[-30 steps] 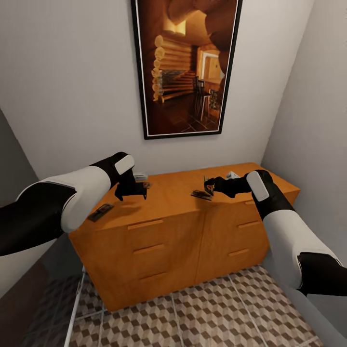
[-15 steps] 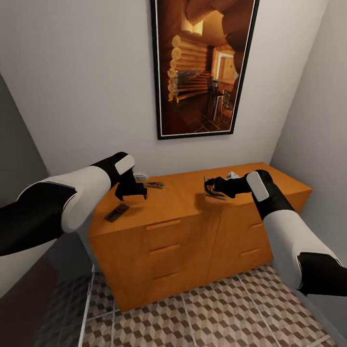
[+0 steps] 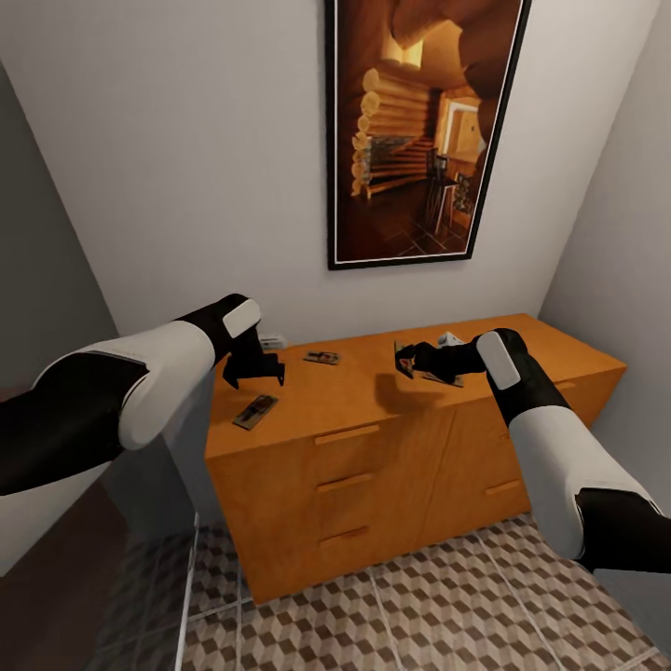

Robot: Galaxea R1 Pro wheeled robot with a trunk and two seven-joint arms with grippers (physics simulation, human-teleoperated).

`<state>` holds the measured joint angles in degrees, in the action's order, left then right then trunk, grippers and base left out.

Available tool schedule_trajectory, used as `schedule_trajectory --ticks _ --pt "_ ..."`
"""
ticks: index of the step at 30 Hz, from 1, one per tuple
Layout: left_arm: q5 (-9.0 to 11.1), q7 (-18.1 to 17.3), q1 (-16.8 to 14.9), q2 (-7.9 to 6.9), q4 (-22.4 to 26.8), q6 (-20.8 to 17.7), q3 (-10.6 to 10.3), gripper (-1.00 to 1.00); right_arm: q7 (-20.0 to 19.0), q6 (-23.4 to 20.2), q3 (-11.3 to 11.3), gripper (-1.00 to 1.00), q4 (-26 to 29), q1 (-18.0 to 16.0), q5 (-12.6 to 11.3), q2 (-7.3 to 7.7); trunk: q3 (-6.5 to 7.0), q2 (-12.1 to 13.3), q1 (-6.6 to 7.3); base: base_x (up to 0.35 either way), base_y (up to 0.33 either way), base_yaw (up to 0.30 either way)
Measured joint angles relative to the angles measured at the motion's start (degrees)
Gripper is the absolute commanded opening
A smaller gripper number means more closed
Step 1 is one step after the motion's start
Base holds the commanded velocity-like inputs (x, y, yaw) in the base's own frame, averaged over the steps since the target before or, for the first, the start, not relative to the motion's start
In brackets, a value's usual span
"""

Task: Take the four mousetraps from the cabinet in the bathroom and place them on the bathroom floor. Make sure all four end up on the same floor surface, and ensure that at least two of them are either under or directly next to the same bathroom sink.

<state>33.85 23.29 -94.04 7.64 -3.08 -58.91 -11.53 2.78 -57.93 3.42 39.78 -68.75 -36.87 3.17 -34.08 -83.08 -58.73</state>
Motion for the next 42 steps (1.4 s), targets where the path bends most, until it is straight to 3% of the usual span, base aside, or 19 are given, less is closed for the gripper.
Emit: schedule_trajectory --ticks 13,42 --pt "-0.4 -0.2 4.4 0.17 0.3 0.6 -0.5 1.00 0.0 0.0 0.0 -1.00 -0.1 0.3 0.1 0.00 0.00 0.0 0.00 0.000 0.001 0.000" --pt "-0.3 -0.1 4.7 -0.34 0.5 1.3 -0.6 1.00 0.0 0.0 0.0 -1.00 -0.1 0.5 0.1 -0.08 0.00 0.0 0.00 -0.043 0.000 0.000"
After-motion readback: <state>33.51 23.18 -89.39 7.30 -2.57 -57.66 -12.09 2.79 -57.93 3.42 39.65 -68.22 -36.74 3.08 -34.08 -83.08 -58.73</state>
